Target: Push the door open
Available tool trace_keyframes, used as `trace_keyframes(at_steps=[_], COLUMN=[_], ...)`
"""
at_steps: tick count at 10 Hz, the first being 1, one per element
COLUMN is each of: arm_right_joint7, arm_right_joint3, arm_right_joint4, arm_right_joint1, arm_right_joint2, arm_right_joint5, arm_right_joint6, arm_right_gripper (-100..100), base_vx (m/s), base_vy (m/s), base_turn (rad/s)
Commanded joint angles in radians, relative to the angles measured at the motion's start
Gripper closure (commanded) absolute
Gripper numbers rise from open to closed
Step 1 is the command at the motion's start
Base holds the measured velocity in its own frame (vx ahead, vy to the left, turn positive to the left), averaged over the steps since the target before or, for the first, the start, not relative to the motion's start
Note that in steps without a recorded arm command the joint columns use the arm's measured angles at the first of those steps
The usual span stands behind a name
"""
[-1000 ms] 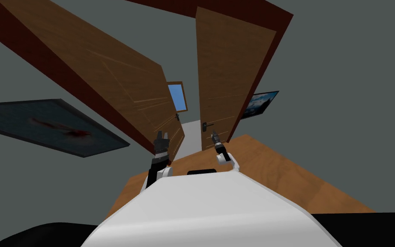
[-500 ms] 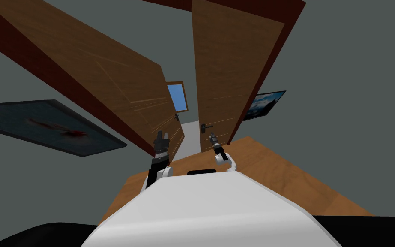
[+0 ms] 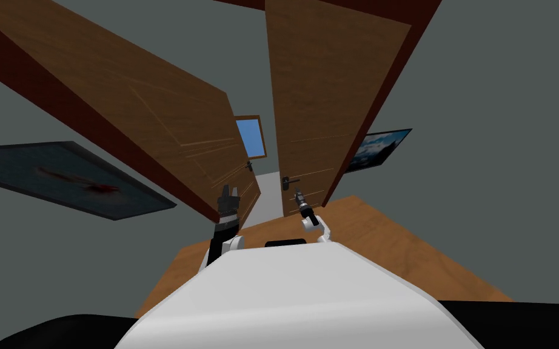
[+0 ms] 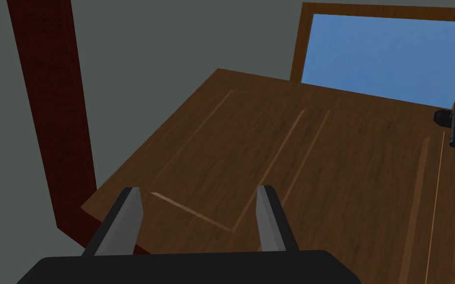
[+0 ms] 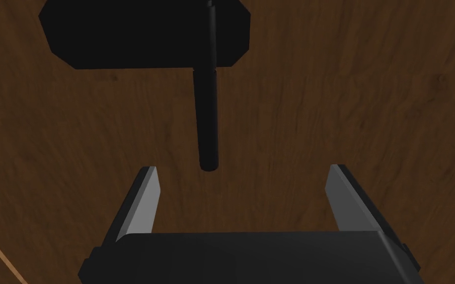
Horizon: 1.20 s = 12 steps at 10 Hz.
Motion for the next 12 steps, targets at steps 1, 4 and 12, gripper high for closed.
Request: trace_keyframes(at_steps=[1,4,12], arm_right_joint7=[-0.001,-0.001,0.002], arm_right_joint3=[0.006,0.003,-0.016], arm_right_joint4=[0.035,0.049,0.091], arm_right_joint1=[-0.014,-0.023,-0.050], arm_right_joint2=[0.005,-0.007,0.003], arm_right_joint5=[0.001,-0.001,-0.005], arm_right_joint6=[0.005,0.006,-0.007], arm_right_gripper=[-100,-100,-100], base_vx=[0.091,0.079,0.174], base_vy=[-0.145,-0.073,0.029], base_turn=[0.081,0.031,0.017])
